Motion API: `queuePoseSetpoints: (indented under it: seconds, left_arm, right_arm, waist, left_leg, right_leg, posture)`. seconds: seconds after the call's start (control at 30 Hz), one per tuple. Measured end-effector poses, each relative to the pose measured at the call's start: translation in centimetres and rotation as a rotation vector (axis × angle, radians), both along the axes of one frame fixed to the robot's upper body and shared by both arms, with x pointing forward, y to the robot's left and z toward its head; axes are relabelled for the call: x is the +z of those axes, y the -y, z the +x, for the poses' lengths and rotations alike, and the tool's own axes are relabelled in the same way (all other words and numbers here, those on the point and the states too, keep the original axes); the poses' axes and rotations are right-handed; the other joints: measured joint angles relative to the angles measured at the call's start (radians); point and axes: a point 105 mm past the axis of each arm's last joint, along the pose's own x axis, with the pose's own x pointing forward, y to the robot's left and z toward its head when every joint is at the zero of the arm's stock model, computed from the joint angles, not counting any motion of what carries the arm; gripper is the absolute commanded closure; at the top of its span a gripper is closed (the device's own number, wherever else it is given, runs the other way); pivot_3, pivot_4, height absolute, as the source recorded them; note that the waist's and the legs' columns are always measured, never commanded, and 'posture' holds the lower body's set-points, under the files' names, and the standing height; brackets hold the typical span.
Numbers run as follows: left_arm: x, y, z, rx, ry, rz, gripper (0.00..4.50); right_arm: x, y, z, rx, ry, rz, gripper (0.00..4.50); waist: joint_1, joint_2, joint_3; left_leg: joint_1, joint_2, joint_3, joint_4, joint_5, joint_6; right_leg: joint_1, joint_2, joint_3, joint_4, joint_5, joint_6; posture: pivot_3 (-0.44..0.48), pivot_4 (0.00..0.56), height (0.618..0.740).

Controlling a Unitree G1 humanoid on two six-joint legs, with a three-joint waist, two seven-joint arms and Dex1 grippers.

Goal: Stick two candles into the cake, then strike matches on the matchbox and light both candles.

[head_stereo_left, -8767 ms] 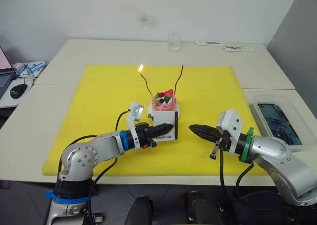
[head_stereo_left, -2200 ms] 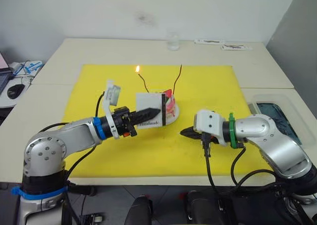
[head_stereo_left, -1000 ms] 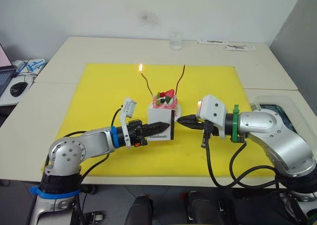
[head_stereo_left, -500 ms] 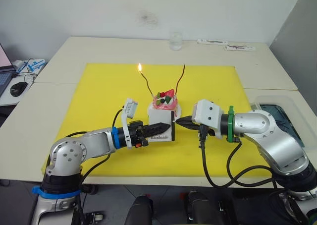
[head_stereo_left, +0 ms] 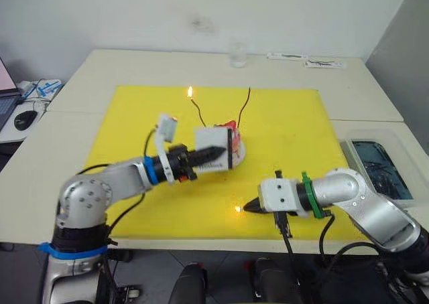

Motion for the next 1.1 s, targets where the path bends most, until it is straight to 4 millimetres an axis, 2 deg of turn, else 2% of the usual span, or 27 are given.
queuePoseSetpoints:
  seconds: [0.17, 0.43, 0.53, 0.77, 0.9, 1.1]
  left_arm:
    - [-1.5, -1.1, -1.0, 0.02, -0.04, 0.044, 4.5]
    - [-3.1, -1.0, -3.2, -0.017, -0.074, 0.094, 4.5]
    - [-4.0, -0.8, -3.6, -0.025, -0.092, 0.118, 4.5]
    - [-4.7, -0.1, -3.4, -0.031, -0.084, 0.122, 4.5]
    - [-5.1, 0.7, -3.4, -0.045, -0.085, 0.121, 4.5]
    - [-4.9, 1.1, -3.0, -0.041, -0.058, 0.118, 4.5]
  right_arm:
    - [1.3, 0.5, 0.9, -0.051, 0.035, 0.032, 4.47]
    - [2.3, 1.4, 2.5, -0.131, 0.062, 0.059, 4.47]
    - [3.8, 1.8, 3.7, -0.176, 0.108, 0.089, 4.47]
    - [6.3, 2.2, 6.4, -0.269, 0.179, 0.152, 4.47]
    - [8.9, 2.1, 8.2, -0.329, 0.269, 0.216, 4.47]
    - [10.6, 1.7, 10.3, -0.388, 0.343, 0.28, 4.47]
  waist:
    - [0.003, 0.0, 0.0]
    - [0.007, 0.0, 0.0]
    - [0.007, 0.0, 0.0]
    - [0.006, 0.0, 0.0]
    - [0.006, 0.0, 0.0]
    - [0.006, 0.0, 0.0]
  left_leg:
    - [0.0, 0.0, -0.001, 0.0, 0.0, 0.0]
    - [0.0, 0.0, 0.0, 0.0, 0.0, 0.0]
    - [0.0, 0.0, 0.0, 0.0, 0.0, 0.0]
    - [0.0, 0.0, 0.0, 0.0, 0.0, 0.0]
    - [0.0, 0.0, 0.0, 0.0, 0.0, 0.0]
    - [-0.001, 0.0, 0.0, 0.0, 0.0, 0.0]
  right_leg:
    - [0.0, 0.0, -0.001, 0.0, 0.0, 0.0]
    - [0.0, 0.0, 0.0, 0.0, 0.0, -0.001]
    - [0.0, 0.0, 0.0, 0.0, -0.001, -0.002]
    - [0.0, 0.0, 0.0, 0.0, -0.001, -0.002]
    - [0.0, 0.0, 0.0, 0.0, 0.0, -0.001]
    - [-0.001, 0.0, 0.0, 0.0, 0.0, -0.001]
  posture:
    - [0.0, 0.15, 0.74]
    - [0.0, 0.15, 0.74]
    - [0.0, 0.15, 0.74]
    - [0.0, 0.15, 0.74]
    - [0.0, 0.15, 0.74]
    - [0.0, 0.15, 0.74]
